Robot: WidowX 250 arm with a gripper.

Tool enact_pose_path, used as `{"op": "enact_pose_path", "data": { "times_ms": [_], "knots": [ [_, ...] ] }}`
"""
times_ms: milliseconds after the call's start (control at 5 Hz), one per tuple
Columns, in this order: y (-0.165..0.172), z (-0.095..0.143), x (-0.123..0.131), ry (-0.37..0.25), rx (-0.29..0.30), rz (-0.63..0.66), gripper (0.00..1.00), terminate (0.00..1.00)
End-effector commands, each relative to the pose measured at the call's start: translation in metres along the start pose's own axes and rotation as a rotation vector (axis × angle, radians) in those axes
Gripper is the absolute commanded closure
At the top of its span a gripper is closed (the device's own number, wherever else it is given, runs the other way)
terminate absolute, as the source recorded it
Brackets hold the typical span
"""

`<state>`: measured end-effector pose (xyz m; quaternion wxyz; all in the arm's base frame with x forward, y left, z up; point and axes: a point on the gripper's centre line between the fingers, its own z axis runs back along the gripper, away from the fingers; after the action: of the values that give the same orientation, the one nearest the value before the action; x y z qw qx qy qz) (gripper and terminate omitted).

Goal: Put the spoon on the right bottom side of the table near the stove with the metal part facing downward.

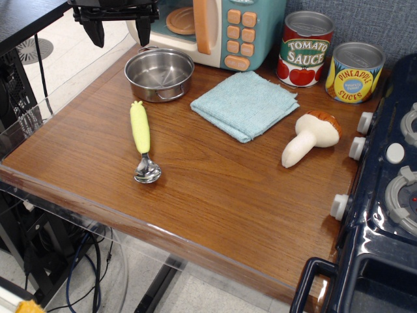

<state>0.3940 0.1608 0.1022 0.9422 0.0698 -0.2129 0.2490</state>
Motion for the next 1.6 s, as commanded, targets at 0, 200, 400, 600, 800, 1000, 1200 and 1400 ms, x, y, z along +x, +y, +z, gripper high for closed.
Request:
{"op": "enact_pose_path", "data": {
  "times_ms": [0, 200, 400, 600, 800, 1000, 1200, 1400],
  "knots": [
    [0.000, 0.000, 0.000, 0.000, 0.000, 0.000, 0.00, 0.00],
    [-0.001, 0.006, -0.004, -0.012, -0.025, 0.010, 0.00, 0.00],
    [0.000, 0.014, -0.010, -0.008, -0.003, 0.001, 0.00, 0.00],
    [0.003, 0.028, -0.023, -0.005, -0.006, -0.021, 0.00, 0.00],
    [0.001, 0.031, -0.040, 0.020, 0.000, -0.034, 0.00, 0.00],
    [-0.007, 0.020, -0.062, 0.090, -0.007, -0.056, 0.00, 0.00],
    [-0.016, 0.005, -0.082, 0.135, 0.000, -0.068, 0.00, 0.00],
    [-0.021, -0.005, -0.093, 0.170, 0.025, -0.067, 0.00, 0.00]
  ]
}}
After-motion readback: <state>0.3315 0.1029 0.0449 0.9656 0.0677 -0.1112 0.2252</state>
